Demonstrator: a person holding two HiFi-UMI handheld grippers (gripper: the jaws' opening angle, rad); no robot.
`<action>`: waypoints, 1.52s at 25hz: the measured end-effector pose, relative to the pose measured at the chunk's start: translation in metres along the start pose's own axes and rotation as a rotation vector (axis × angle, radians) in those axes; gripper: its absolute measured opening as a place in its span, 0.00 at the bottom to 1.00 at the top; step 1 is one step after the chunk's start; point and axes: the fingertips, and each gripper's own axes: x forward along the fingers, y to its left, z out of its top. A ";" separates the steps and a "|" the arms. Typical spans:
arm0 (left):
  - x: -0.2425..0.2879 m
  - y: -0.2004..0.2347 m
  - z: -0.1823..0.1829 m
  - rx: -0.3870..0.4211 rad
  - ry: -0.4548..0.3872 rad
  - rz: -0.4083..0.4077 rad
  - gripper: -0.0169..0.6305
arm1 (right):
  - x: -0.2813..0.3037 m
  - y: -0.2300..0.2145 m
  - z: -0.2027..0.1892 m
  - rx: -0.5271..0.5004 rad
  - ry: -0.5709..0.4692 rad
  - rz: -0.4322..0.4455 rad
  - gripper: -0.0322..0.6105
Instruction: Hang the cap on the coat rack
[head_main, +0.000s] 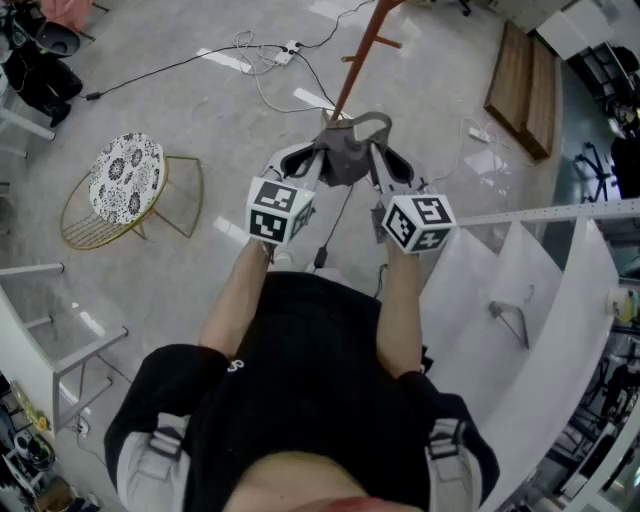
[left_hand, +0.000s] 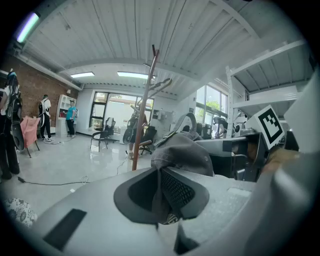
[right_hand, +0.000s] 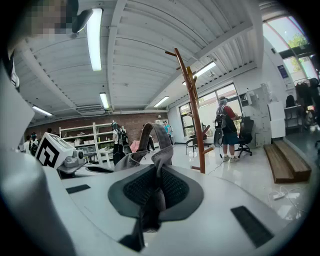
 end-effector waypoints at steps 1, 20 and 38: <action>0.001 -0.003 0.000 -0.002 0.001 0.001 0.06 | -0.003 -0.001 0.001 0.000 -0.003 0.009 0.08; 0.024 -0.063 -0.022 -0.026 0.049 0.050 0.06 | -0.042 -0.052 -0.012 0.061 -0.018 0.027 0.10; 0.067 -0.017 -0.033 -0.044 0.110 0.088 0.06 | 0.028 -0.074 -0.023 0.124 0.006 0.078 0.11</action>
